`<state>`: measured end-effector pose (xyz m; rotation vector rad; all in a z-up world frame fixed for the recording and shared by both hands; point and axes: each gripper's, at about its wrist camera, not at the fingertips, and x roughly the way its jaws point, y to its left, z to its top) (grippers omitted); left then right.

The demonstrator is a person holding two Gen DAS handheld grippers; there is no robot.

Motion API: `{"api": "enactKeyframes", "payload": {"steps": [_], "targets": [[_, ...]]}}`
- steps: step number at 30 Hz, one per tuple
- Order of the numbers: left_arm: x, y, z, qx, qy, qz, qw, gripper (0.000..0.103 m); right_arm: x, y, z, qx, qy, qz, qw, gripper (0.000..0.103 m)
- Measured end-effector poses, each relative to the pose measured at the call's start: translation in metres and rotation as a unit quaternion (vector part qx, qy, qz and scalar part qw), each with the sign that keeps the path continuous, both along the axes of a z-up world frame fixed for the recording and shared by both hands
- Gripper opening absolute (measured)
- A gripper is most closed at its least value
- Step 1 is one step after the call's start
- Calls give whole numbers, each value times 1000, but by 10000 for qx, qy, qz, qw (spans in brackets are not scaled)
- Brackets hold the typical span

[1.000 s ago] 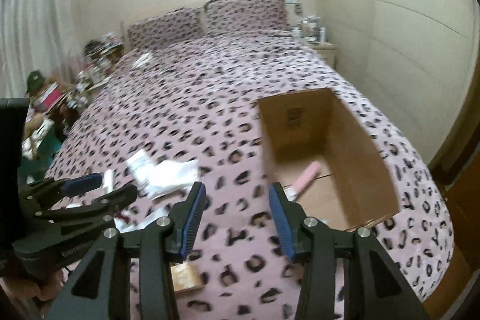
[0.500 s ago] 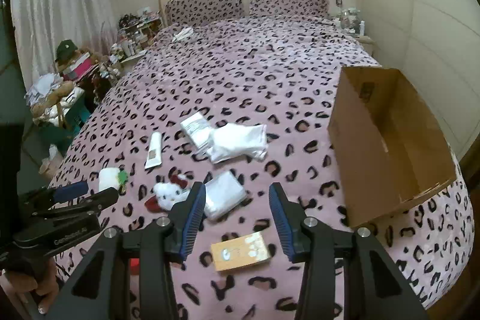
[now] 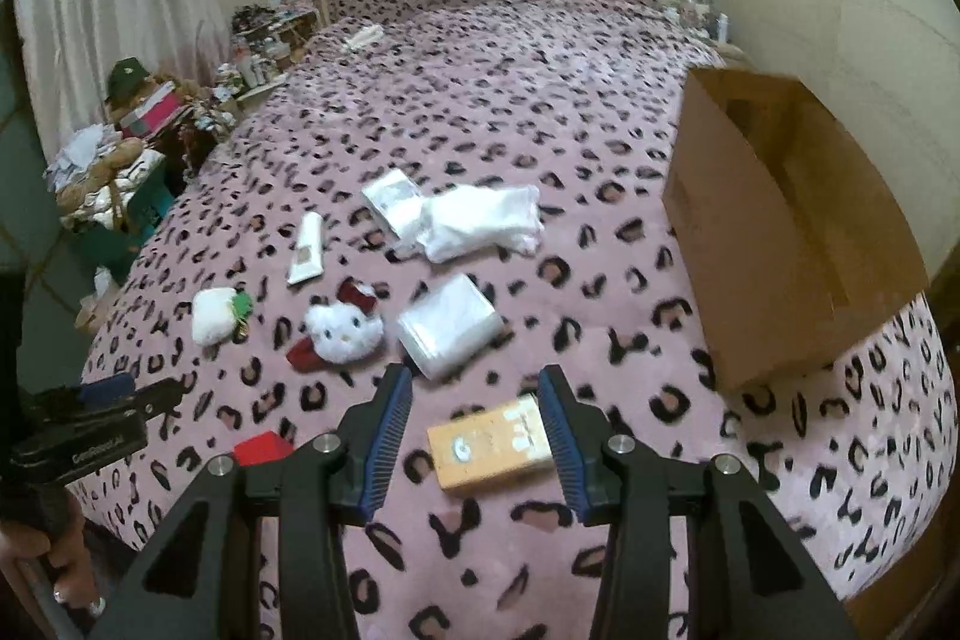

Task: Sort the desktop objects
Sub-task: 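Grasp the red plastic case with the left tool while the right tool grasps the cream Butter Bear box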

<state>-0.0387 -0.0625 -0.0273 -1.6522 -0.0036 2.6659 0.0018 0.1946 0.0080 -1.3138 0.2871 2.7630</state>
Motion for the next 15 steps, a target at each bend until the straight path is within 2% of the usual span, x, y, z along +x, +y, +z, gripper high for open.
{"api": "enactKeyframes", "payload": {"steps": [5, 11, 15], "targets": [[16, 5, -34, -2, -233, -89, 9997, 81, 13, 10, -31, 33, -261, -141, 9996, 47], [25, 19, -87, -77, -569, -189, 9982, 83, 22, 17, -68, -152, -576, -237, 9979, 47], [21, 22, -105, -218, -516, -324, 9979, 83, 23, 18, -83, -194, -702, -204, 9971, 47]]}}
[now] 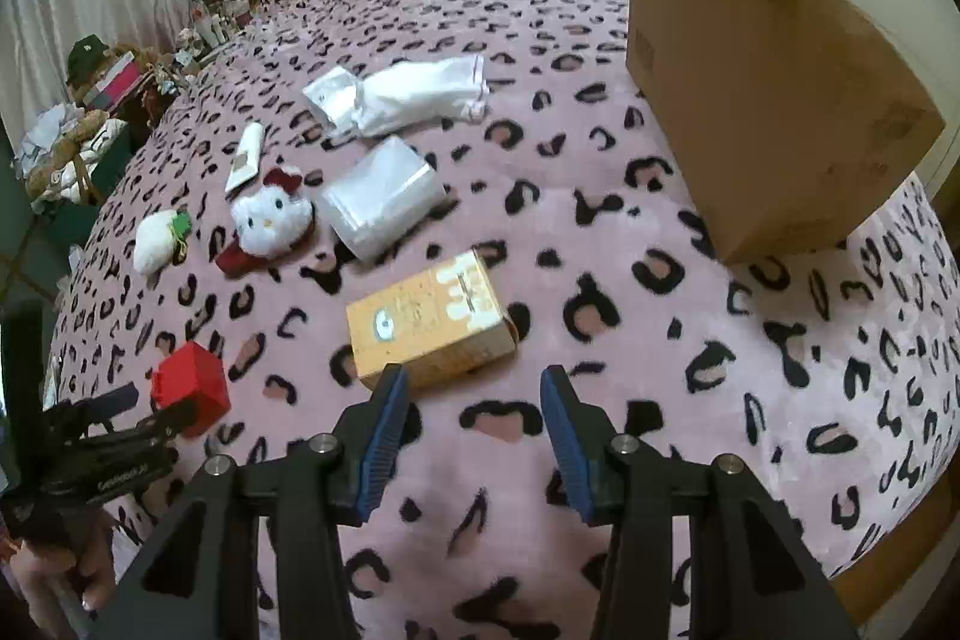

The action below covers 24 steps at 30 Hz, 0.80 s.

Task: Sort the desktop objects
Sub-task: 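Grasp the red plastic case with the left tool while the right tool grasps the cream Butter Bear box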

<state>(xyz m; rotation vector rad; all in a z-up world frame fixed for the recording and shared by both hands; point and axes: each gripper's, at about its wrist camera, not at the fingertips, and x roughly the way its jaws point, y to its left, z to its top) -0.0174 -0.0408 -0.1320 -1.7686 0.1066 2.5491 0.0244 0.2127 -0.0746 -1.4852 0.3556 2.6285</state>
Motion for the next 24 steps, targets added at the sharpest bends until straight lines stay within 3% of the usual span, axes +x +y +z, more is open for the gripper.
{"api": "enactKeyframes", "payload": {"steps": [8, 12, 16, 19, 21, 24], "targets": [[-15, 8, -24, 97, -34, -448, 9989, 86, -19, -1, -22, -60, -61, 182, 9998, 47], [-22, 19, -32, 37, -78, -554, 9984, 86, -32, 3, -33, -821, -100, 94, 9965, 47], [-27, 26, -30, 68, -31, -588, 9982, 87, -48, 3, -51, -1187, -253, -174, 9925, 47], [-31, 28, -31, 100, -23, -560, 9984, 87, -58, 11, -64, -1695, -282, -555, 9836, 57], [-33, 27, -32, 135, -25, -530, 9985, 87, -63, 11, -70, -1784, -337, -649, 9812, 68], [-36, 28, -34, 133, -42, -553, 9984, 87, -73, 9, -81, -2111, -333, -750, 9740, 69]]}}
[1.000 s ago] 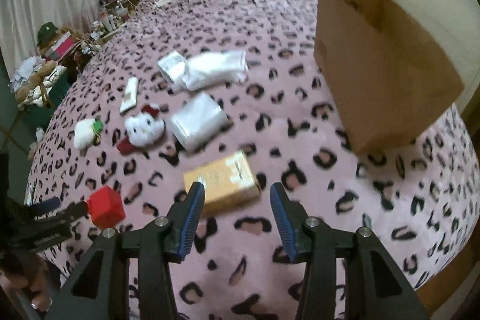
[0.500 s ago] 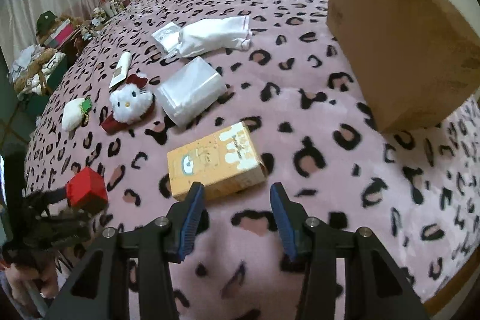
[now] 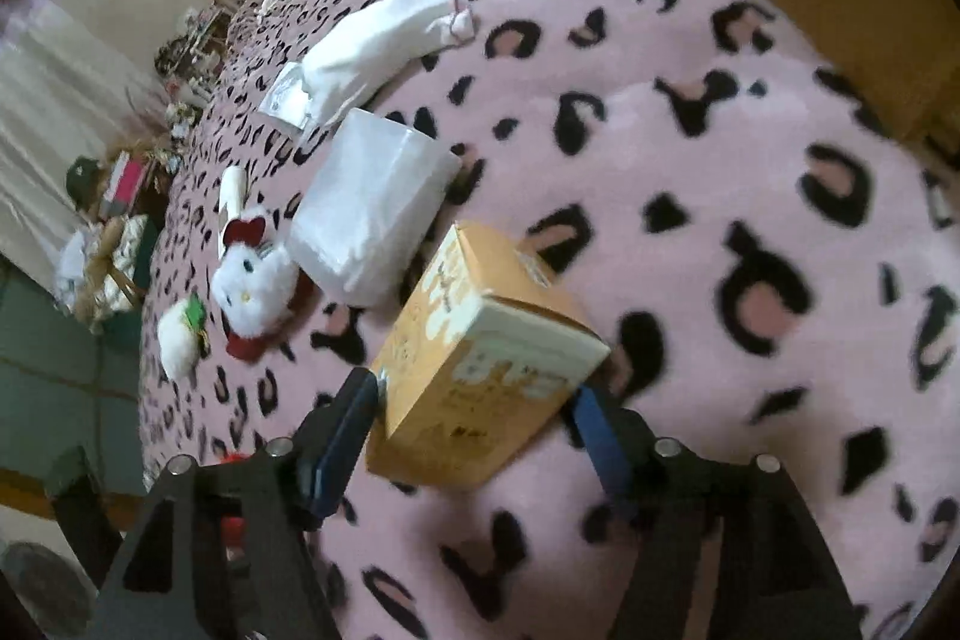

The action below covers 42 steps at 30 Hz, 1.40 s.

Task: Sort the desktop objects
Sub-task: 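Grasp the red plastic case with the left tool while the right tool grasps the cream Butter Bear box, then lift the red case and cream box and carry them toward the cardboard box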

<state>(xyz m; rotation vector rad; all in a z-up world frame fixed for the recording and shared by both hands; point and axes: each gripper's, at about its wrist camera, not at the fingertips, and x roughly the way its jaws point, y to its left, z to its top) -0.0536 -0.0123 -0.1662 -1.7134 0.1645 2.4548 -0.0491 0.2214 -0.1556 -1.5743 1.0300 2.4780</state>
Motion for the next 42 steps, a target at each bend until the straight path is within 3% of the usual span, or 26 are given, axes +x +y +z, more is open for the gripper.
{"api": "enactKeyframes", "payload": {"steps": [2, 6, 8, 12, 16, 24, 31, 42], "targets": [[1, 1, -2, -15, 11, -41, 10000, 87, -10, -3, -6, -143, -22, -49, 9999, 69], [4, -1, -1, 63, 76, -45, 9999, 86, -22, -15, -6, 17, 45, 23, 10000, 69], [7, -4, -1, 12, 126, -43, 9999, 74, -23, -20, -4, 109, 135, 109, 9998, 67], [11, -8, 0, 86, 167, 13, 9998, 74, -22, -20, -4, 61, 170, 160, 9997, 60], [15, -8, 3, 16, 239, 52, 9997, 73, -19, -18, 1, 113, 222, 226, 9994, 59], [20, -15, 16, 27, 329, 185, 9993, 73, -8, -23, 25, 689, 409, 560, 9952, 59], [16, -19, 29, 24, 374, 338, 9987, 73, 0, -28, 30, 751, 382, 802, 9932, 59], [18, -29, 53, 6, 463, 675, 9966, 73, 22, -68, 45, 1328, 439, 1477, 9791, 55]]}}
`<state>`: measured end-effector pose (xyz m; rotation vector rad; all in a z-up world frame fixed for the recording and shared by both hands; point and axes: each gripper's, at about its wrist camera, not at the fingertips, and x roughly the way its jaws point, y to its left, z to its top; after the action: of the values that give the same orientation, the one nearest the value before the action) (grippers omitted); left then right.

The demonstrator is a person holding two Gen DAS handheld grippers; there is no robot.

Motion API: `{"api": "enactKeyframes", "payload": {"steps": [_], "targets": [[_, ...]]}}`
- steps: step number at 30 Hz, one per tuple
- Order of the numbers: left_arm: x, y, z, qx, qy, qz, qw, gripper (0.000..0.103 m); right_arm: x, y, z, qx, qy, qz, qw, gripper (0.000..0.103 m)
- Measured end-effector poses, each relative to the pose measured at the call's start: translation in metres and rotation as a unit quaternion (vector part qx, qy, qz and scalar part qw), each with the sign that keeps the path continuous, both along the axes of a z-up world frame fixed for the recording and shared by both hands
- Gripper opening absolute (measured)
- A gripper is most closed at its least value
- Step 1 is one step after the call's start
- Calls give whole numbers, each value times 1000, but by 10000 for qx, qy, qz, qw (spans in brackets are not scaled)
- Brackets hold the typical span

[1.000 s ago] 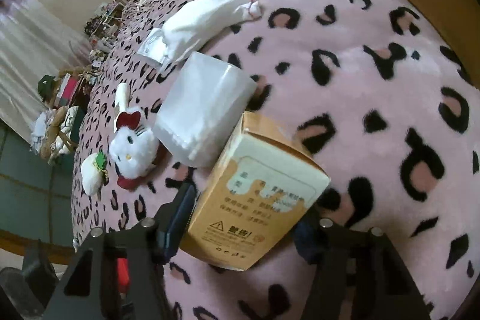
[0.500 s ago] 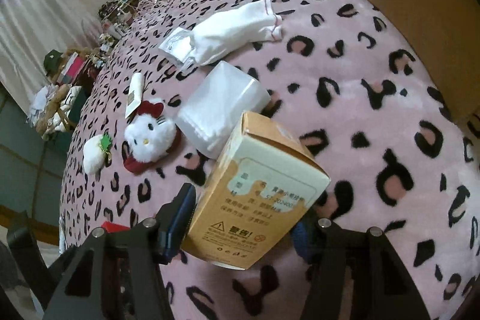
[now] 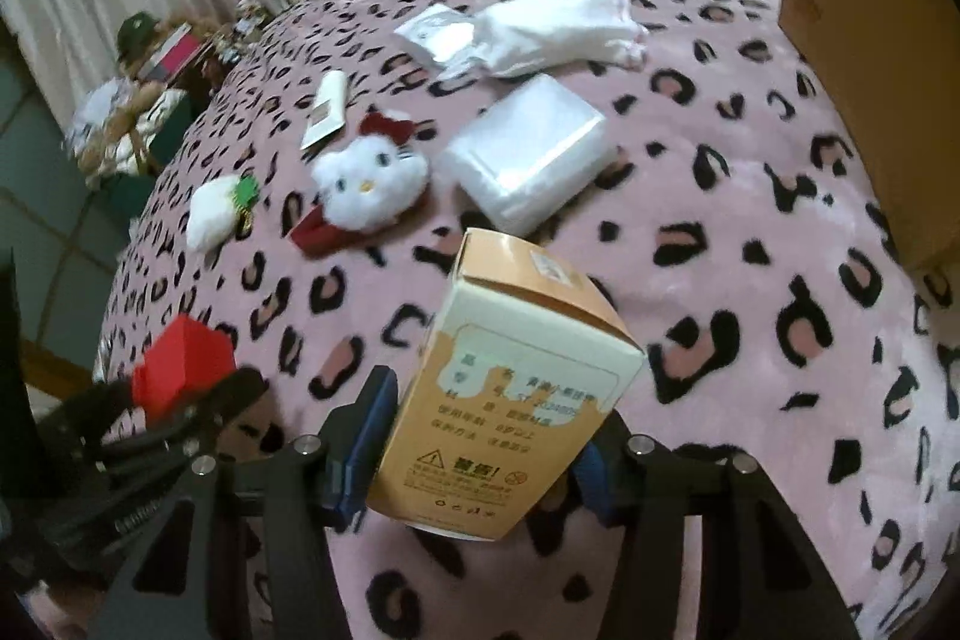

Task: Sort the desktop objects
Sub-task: 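Lift the red case and cream box and carry them toward the cardboard box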

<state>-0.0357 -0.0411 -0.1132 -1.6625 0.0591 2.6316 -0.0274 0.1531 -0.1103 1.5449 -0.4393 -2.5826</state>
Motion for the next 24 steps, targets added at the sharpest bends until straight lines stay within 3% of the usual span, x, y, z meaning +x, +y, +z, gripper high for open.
{"api": "enactKeyframes", "payload": {"steps": [24], "targets": [[-4, 17, 84, 14, 440, 15, 9990, 73, 24, -4, 108, 515, 1000, 129, 9936, 55]]}}
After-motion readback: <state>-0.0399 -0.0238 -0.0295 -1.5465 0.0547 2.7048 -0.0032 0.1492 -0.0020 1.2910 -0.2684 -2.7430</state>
